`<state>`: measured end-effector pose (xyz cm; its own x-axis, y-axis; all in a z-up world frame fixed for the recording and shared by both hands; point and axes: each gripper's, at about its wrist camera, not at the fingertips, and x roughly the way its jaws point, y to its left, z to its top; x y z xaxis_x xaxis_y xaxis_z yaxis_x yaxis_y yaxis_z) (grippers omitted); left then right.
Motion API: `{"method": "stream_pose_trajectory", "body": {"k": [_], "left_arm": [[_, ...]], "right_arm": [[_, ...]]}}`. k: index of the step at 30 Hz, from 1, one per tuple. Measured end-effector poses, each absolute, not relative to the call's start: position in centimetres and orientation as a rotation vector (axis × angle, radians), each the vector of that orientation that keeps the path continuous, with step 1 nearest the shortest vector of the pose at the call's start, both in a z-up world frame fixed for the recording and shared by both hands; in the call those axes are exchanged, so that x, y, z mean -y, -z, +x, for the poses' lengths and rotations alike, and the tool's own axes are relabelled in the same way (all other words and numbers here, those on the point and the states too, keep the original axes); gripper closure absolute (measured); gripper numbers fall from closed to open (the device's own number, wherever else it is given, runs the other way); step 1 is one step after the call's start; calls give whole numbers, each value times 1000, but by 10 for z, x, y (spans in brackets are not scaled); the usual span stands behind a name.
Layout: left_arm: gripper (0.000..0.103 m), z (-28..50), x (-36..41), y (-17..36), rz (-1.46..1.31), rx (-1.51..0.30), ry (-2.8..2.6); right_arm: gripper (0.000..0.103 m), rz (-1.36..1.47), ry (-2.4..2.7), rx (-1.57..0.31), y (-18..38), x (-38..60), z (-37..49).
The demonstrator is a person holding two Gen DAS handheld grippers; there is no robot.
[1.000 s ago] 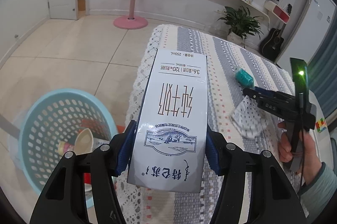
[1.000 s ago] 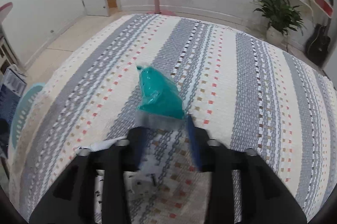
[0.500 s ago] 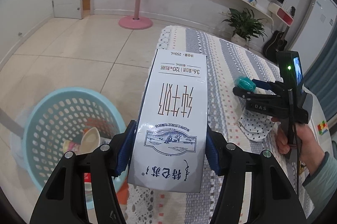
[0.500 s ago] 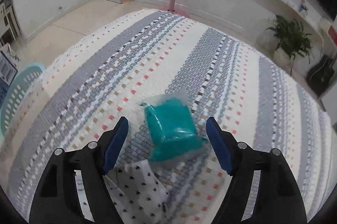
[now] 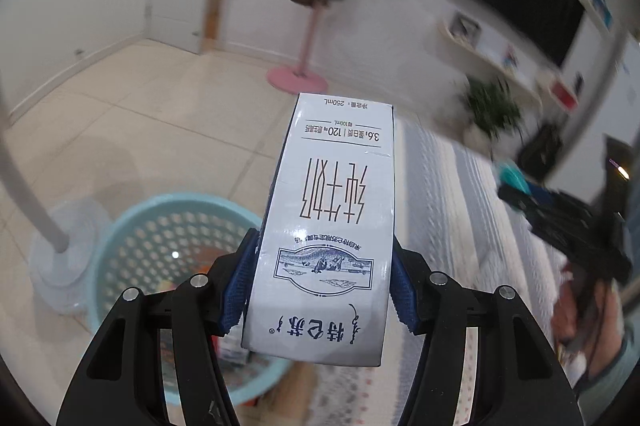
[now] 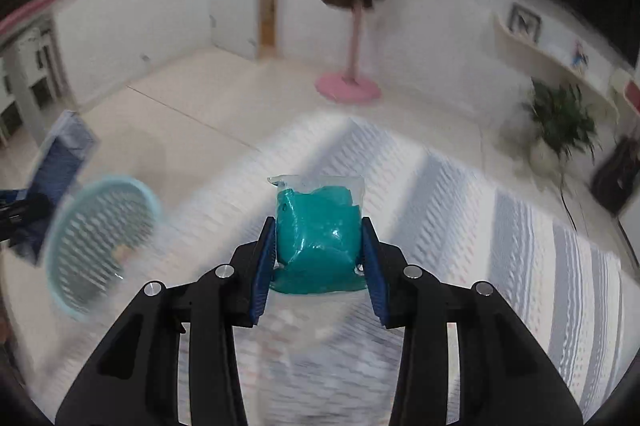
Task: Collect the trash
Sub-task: 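Carry the carton and teal packet over the basket and open both grippers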
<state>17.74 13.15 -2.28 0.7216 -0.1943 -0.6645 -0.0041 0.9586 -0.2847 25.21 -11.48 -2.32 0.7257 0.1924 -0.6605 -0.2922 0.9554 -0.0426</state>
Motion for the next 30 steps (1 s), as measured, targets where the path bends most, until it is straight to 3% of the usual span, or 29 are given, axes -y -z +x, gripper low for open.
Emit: {"method": "stream_pose_trajectory", "body": {"k": [6,19,25,30], "left_arm": [[46,168,-197,19,-380,-747,-5],[45,171,-242,79,-401,-939,-76],[34,168,-251,82,-410,-946,-98],[34,165,-243,76,-411,-922,-87]], "right_arm": [[65,-131,-409,-655,-3,23,222],[64,3,-569,-894,71,-75,233],[48,35,-579,-930,83,-77,235],[48,34,-573,-927,79,-73,229]]}}
